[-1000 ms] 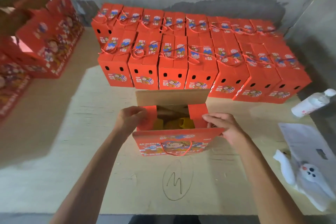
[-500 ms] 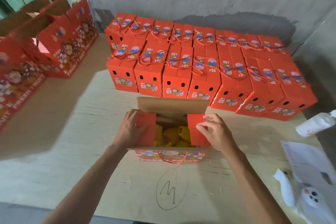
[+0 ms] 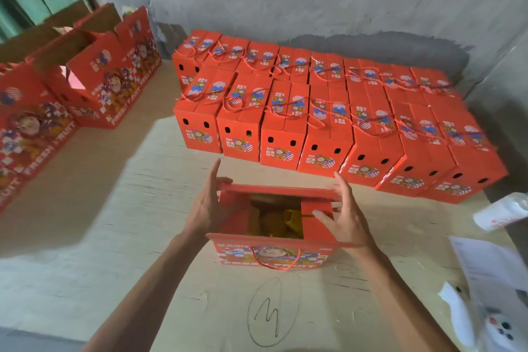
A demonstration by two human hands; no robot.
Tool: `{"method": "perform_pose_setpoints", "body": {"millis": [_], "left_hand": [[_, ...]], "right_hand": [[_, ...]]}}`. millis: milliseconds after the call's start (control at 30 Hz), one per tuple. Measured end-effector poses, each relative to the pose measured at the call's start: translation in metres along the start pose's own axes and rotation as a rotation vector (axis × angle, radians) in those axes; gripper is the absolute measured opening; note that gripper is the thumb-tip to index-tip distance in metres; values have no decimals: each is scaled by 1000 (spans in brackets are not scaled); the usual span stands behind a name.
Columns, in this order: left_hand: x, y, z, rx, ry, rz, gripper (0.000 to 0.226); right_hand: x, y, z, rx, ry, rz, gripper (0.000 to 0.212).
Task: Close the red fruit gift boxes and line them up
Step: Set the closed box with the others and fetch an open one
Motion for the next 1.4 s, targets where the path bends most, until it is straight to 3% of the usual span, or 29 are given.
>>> {"method": "perform_pose_setpoints", "body": {"millis": [67,133,233,367,567,867,1133,1233,1400], "left_hand": [[5,2,-4,-9,8,-42,57],[12,0,-10,16,-22,-103,40],[15,-3,-18,77,-5,-115,55],[16,2,-15,-83,-51,219,82],[16,-2,-2,184,47,155,103],[9,-3,11,216,-117,316,55],[14,-6,4,316,-151,474,55],[16,-5,-1,359,-151,411,48],[6,-2,-8,272,-221,213,36]], "right_hand": [[1,0,-4,-53,117,-93,76],[2,-1,-8,-66,213,-106,58],[-2,0,-15,-34,225,-92,59],[-3,1,-13,48,133,-103,68],[-6,-1,-1,127,118,-107,70],[4,2,10,204,88,-148,56],[7,1,1,182,139,-164,51],[2,-2,-6,135,189,-84,44],[-5,-5,-15,9,101,147,32]]}}
Point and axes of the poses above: each hand's wrist, its own z-axis towards the middle knuckle, its own y-axis out of the back of the hand, x = y × z, the point moved 2 cm from there along z, towards the middle knuckle, and after that the axes turned 14 degrees about y, right-handed, at the moved point
